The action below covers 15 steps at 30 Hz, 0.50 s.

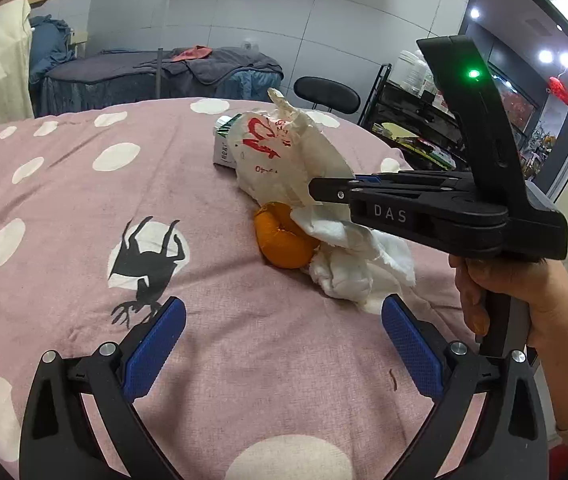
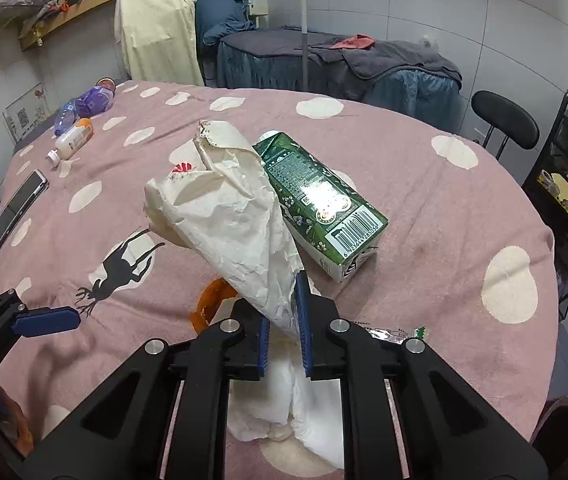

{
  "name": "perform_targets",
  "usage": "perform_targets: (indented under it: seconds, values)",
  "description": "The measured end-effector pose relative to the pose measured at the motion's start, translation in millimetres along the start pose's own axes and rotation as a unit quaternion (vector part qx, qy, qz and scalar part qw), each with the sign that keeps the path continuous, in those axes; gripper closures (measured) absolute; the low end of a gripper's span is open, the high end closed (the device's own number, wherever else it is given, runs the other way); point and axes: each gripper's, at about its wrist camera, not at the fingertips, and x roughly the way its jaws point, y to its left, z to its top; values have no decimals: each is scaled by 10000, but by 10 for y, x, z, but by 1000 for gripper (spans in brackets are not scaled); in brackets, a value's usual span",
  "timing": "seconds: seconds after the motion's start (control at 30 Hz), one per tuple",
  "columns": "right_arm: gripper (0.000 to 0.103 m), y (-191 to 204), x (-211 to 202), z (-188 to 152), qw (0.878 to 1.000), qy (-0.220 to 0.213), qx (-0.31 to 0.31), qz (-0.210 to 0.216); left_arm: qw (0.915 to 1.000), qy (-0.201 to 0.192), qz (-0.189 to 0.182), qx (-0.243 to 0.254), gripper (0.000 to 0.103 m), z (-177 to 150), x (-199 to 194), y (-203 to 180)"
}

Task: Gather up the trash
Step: 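Grasp the red-printed white bag with the right tool while the left tool grasps the white tissue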

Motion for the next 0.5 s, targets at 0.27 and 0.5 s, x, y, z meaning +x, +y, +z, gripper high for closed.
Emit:
perform_targets:
  seconds: [0.27,0.5]
  values:
    - [97,-296,-629,-119,9962,-601,580,-232,9993,167,-303,128,23,163,243,-228]
    - [97,-474,-1120,-322,9923,-901,764,-379,9978,478,-433,154,38,291,589,-407]
